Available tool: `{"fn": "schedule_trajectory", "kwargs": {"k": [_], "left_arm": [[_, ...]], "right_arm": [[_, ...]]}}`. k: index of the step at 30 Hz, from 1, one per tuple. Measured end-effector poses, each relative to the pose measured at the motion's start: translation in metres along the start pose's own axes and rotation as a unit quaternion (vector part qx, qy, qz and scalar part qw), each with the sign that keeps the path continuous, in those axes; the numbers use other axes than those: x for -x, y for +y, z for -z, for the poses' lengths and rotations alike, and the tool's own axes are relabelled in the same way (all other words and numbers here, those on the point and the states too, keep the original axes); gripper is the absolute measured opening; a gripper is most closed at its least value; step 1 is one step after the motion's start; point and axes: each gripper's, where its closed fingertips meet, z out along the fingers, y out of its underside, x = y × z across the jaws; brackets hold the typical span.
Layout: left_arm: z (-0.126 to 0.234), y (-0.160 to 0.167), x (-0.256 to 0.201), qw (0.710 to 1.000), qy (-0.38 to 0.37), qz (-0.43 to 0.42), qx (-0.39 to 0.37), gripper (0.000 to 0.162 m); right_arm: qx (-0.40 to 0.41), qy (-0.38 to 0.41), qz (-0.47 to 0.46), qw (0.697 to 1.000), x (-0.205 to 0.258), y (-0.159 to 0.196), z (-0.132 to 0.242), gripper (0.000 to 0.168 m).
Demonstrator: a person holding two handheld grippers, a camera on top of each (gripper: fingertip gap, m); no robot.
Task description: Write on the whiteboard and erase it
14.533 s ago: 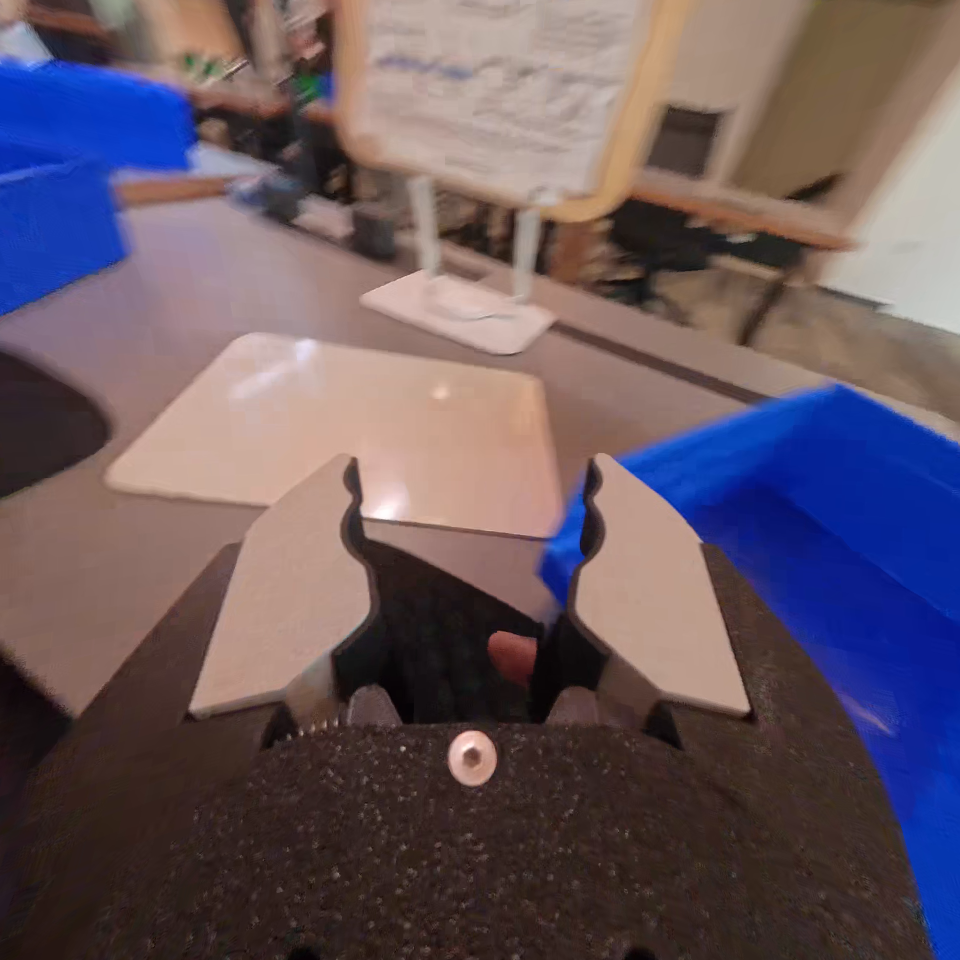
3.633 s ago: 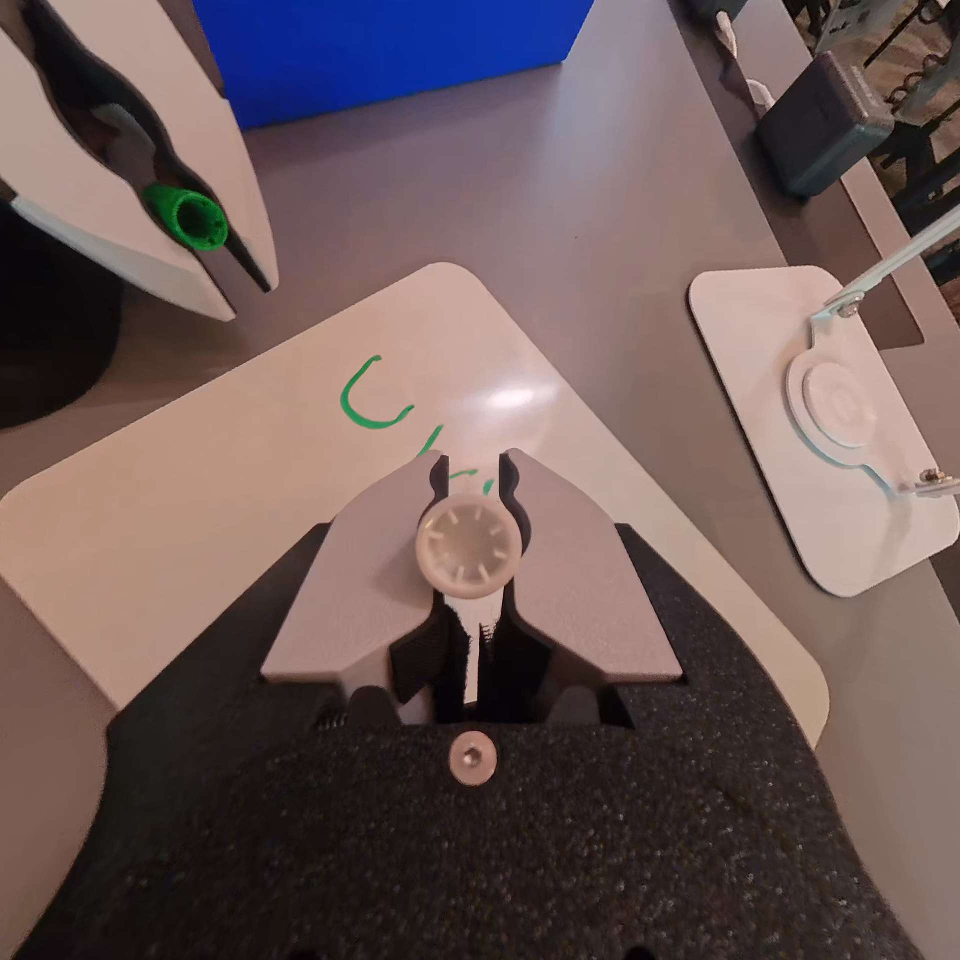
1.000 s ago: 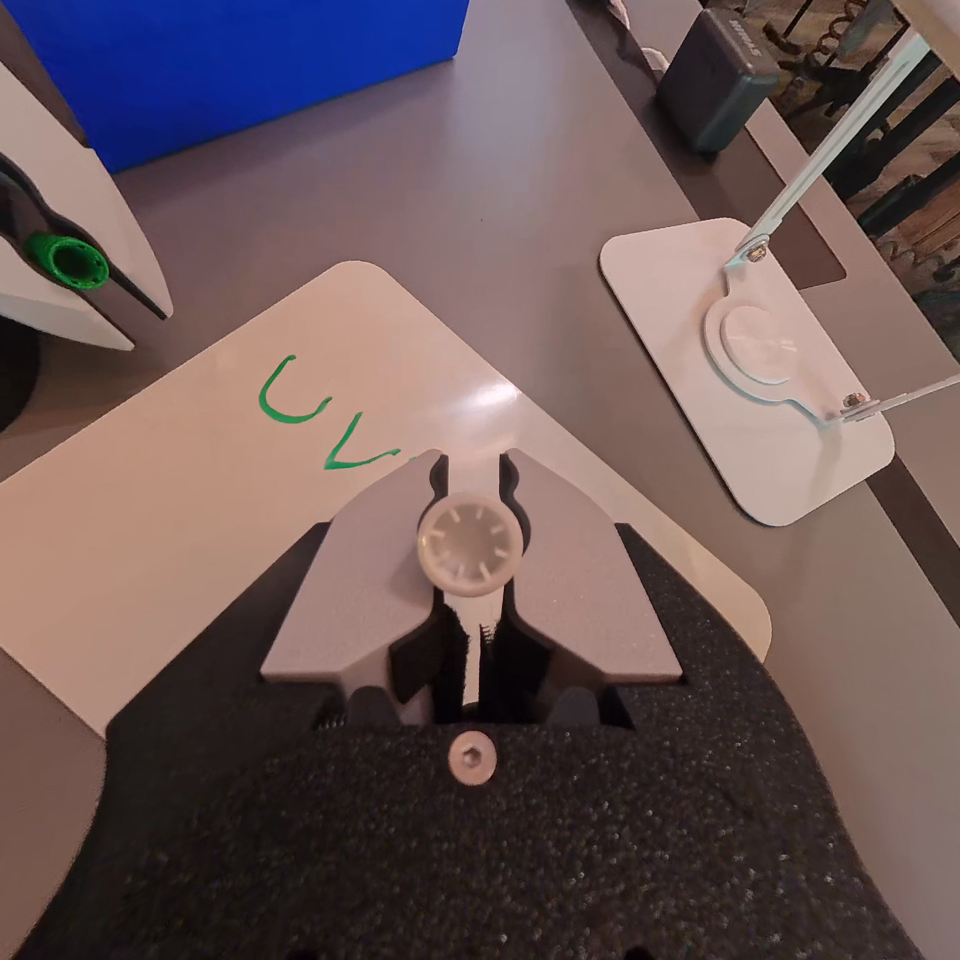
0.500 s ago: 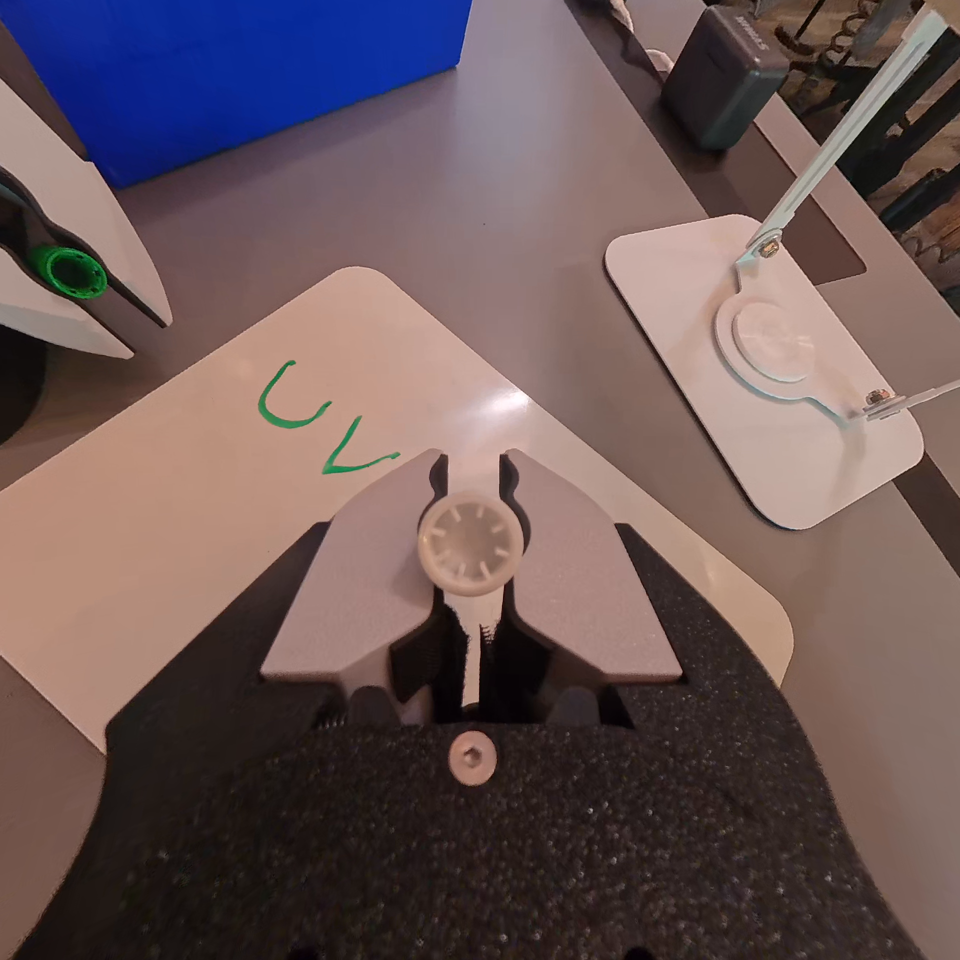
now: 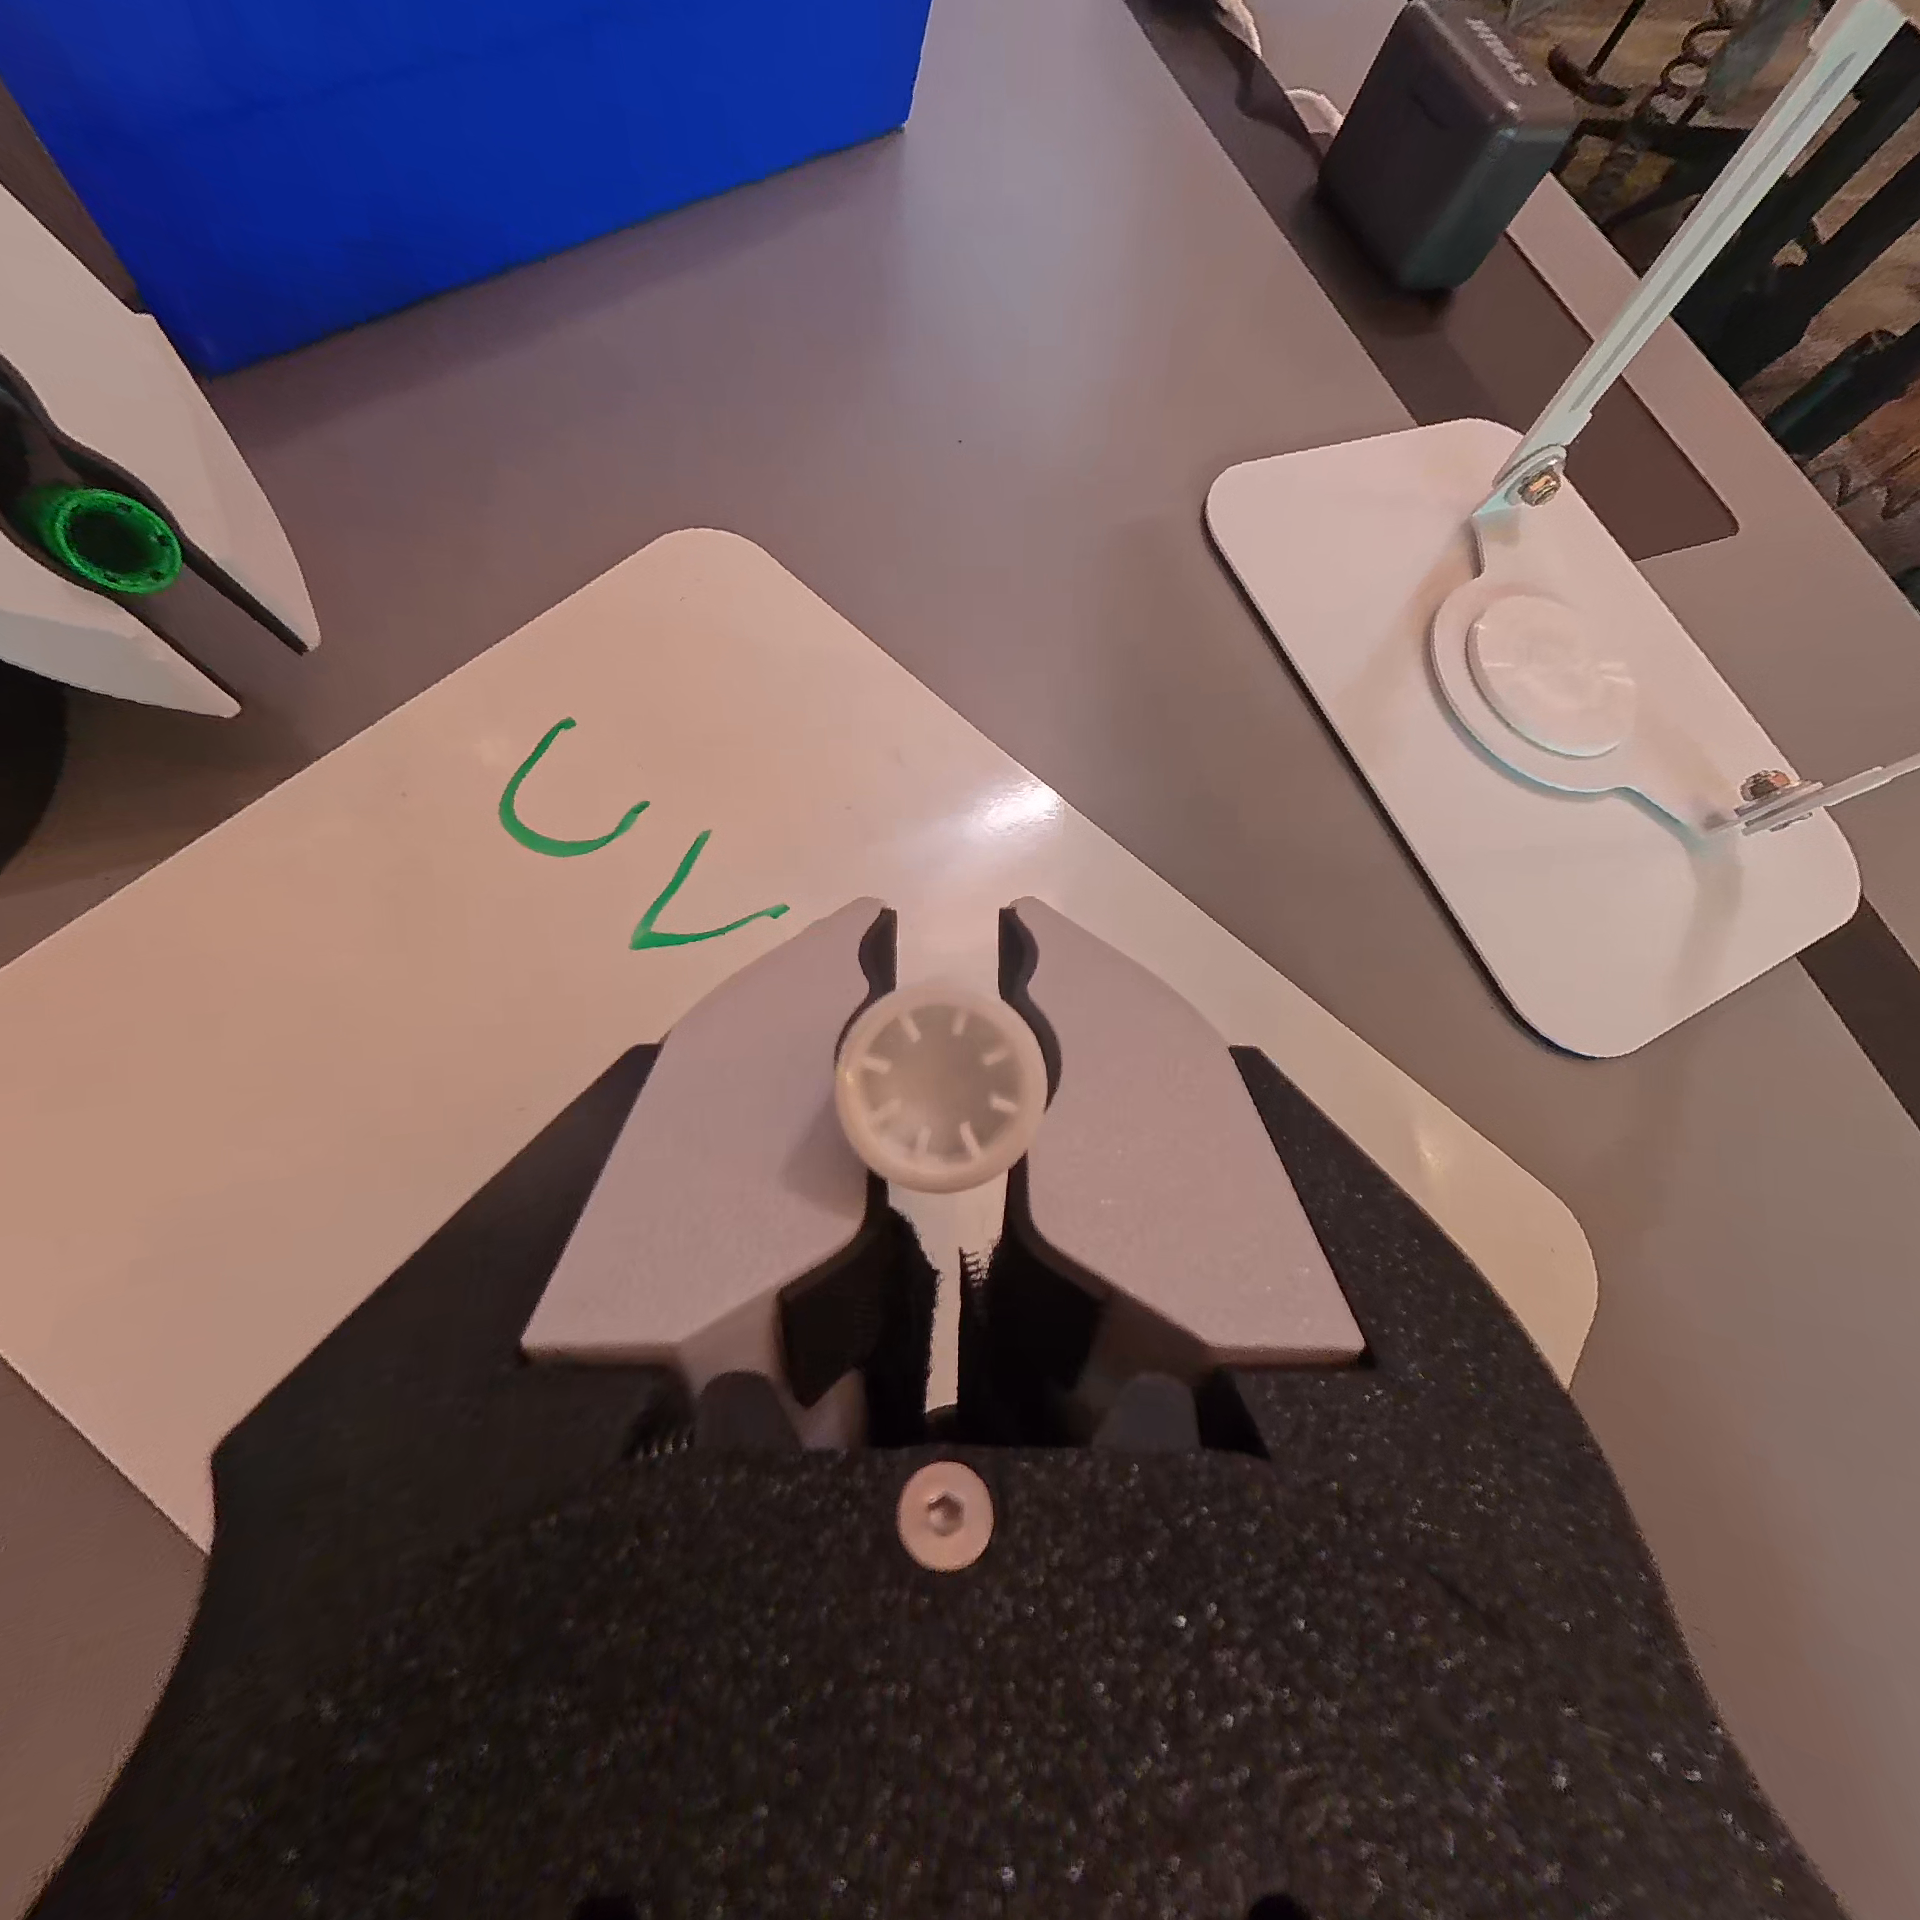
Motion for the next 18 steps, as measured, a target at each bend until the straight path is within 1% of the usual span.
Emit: {"fn": "schedule_trajectory", "kwargs": {"k": [9,18], "left_arm": [[0.000,0.000,0.000,1.000,0.001,0.000,0.002,0.015],[0.000,0.001,0.000,1.000,0.001,-0.002,0.004,0.015]], "right_arm": [[0.013,0.001,-0.004,1.000,0.000,0.010,0.000,0.019],[0.041,0.018,-0.020,0.999,-0.004,0.034,0.028,0.019]]}}
